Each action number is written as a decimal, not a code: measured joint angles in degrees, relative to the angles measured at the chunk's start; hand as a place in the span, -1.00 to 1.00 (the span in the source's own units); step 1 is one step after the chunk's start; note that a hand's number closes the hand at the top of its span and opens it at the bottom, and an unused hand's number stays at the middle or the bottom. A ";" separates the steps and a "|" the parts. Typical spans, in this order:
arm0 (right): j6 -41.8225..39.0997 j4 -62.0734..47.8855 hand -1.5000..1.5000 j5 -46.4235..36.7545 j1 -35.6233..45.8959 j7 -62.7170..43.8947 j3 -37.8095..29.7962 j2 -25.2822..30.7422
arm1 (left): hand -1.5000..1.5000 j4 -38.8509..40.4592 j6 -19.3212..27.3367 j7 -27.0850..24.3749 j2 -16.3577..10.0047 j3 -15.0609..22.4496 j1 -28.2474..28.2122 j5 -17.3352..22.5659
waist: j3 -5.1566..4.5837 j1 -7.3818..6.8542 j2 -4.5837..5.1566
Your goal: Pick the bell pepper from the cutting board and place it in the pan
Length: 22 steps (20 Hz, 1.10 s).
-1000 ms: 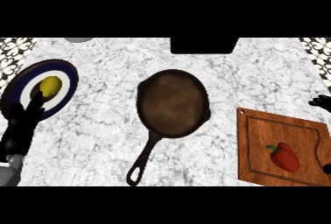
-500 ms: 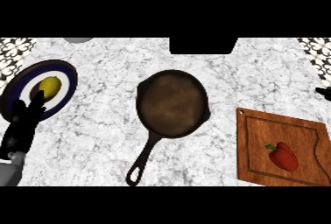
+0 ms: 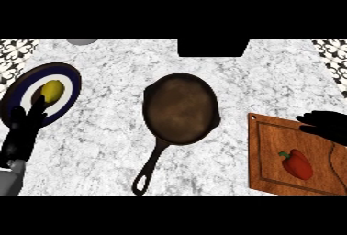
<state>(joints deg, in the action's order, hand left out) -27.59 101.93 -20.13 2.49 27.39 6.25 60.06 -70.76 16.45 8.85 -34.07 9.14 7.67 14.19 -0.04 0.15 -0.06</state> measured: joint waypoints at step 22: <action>7.96 -8.26 -1.00 -31.56 -4.17 2.39 5.57 -12.81 | 0.00 -1.58 -4.89 2.57 3.72 -6.46 -0.44 -6.40 | 0.05 -0.19 0.05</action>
<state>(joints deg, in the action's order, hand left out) -19.63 93.67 -51.69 -1.68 29.78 11.82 47.25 -72.34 11.56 11.41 -30.34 2.68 7.23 7.79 0.00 -0.03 -0.01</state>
